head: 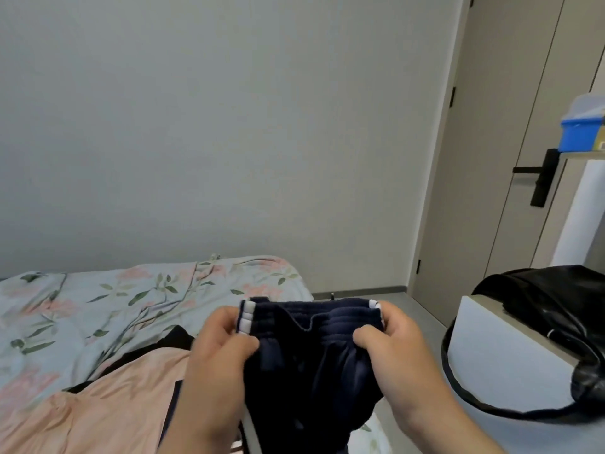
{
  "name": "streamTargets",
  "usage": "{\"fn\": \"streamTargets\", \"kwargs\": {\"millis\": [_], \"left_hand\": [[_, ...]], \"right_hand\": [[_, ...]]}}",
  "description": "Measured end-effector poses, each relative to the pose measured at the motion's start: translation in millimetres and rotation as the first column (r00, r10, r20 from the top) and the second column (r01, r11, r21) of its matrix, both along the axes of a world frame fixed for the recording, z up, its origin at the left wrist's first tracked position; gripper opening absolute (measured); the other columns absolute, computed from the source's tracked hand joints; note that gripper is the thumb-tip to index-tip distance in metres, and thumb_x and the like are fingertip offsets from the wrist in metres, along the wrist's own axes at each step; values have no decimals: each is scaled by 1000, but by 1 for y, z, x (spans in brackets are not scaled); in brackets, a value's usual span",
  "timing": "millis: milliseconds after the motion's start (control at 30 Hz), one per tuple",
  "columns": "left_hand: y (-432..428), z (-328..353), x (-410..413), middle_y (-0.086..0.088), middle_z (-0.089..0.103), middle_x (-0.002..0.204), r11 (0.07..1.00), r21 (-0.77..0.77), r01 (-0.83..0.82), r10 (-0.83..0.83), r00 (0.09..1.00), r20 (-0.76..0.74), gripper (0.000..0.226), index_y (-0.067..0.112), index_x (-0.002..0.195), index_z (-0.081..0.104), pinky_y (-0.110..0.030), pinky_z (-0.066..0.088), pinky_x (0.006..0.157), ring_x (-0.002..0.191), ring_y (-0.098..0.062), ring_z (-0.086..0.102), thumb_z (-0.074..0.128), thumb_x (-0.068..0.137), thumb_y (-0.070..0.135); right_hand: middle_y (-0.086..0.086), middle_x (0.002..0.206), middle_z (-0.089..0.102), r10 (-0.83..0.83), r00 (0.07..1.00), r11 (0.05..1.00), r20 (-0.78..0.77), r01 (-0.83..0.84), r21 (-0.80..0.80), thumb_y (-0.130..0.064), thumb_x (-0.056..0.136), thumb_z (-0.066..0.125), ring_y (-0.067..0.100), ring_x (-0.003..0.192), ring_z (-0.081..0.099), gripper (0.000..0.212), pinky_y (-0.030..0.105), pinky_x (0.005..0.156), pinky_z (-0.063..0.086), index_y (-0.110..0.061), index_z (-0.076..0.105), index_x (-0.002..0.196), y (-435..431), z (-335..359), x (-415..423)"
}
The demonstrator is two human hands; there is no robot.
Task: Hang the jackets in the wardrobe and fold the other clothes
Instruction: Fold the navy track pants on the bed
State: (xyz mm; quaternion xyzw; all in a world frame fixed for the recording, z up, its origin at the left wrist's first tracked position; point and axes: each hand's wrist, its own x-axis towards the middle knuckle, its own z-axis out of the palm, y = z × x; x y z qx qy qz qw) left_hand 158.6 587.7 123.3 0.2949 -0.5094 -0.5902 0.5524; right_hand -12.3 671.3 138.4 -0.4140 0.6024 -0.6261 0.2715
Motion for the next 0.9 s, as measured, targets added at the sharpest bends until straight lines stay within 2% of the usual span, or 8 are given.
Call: {"fn": "streamTargets", "kwargs": {"millis": [133,267,433,567,633,667,800,900], "left_hand": [[-55,-9,13,-15,53,73,979,-120,-163,195,918,345,15,7,83,55,-41,39,62,65,-25,49,46,77,-4],[-90,-6,26,-17,62,74,964,81,253,-266,919,292,23,-1,88,61,-31,50,54,64,-28,63,56,65,-1],[-115,-10,34,-18,49,75,781,109,615,-623,752,216,22,2,56,52,-32,39,58,63,-27,47,65,38,5],[-109,-5,12,-22,65,81,488,-53,871,-868,491,75,17,2,62,64,-52,43,100,85,-37,62,55,52,-9],[-96,0,-3,-17,67,81,290,-131,948,-953,299,49,29,3,67,65,-56,35,107,88,-35,63,45,62,-18],[-90,1,-11,-16,66,84,270,-136,953,-954,284,95,34,6,67,64,-54,36,107,91,-34,63,43,63,-21],[-67,2,-33,0,61,82,595,-162,787,-694,605,390,37,19,59,70,-31,43,80,86,-25,56,58,60,-16],[-51,2,-44,8,62,72,762,-252,597,-452,768,454,32,24,69,74,-19,45,64,67,-9,57,64,59,-4]], "right_hand": [[4,67,53,-124,989,991,-76,128,45,4,80,44,16,60,46,17,29,56,35,-7,56,77,-7,1,-41],[11,81,61,1,999,988,48,-8,153,6,79,46,23,72,57,27,33,66,41,-1,66,95,-4,0,-83],[12,77,65,530,811,815,249,-568,117,1,56,61,24,71,64,26,29,66,51,-8,71,79,15,4,-102],[15,96,67,723,679,667,122,-734,129,8,57,53,23,87,63,36,31,82,48,-12,75,78,14,13,-81],[14,121,67,763,640,628,91,-767,131,16,60,46,24,103,63,46,35,99,46,-13,76,78,9,15,-68],[12,127,66,753,654,641,79,-755,137,17,60,46,24,109,62,47,37,104,44,-15,76,77,6,15,-61],[1,112,70,556,831,824,-12,-549,142,7,69,55,13,108,64,35,26,99,47,-18,75,82,-8,5,-38],[15,103,67,390,919,919,-50,-385,80,9,82,64,26,94,63,24,45,95,50,-10,70,96,-13,-6,-31]]}}
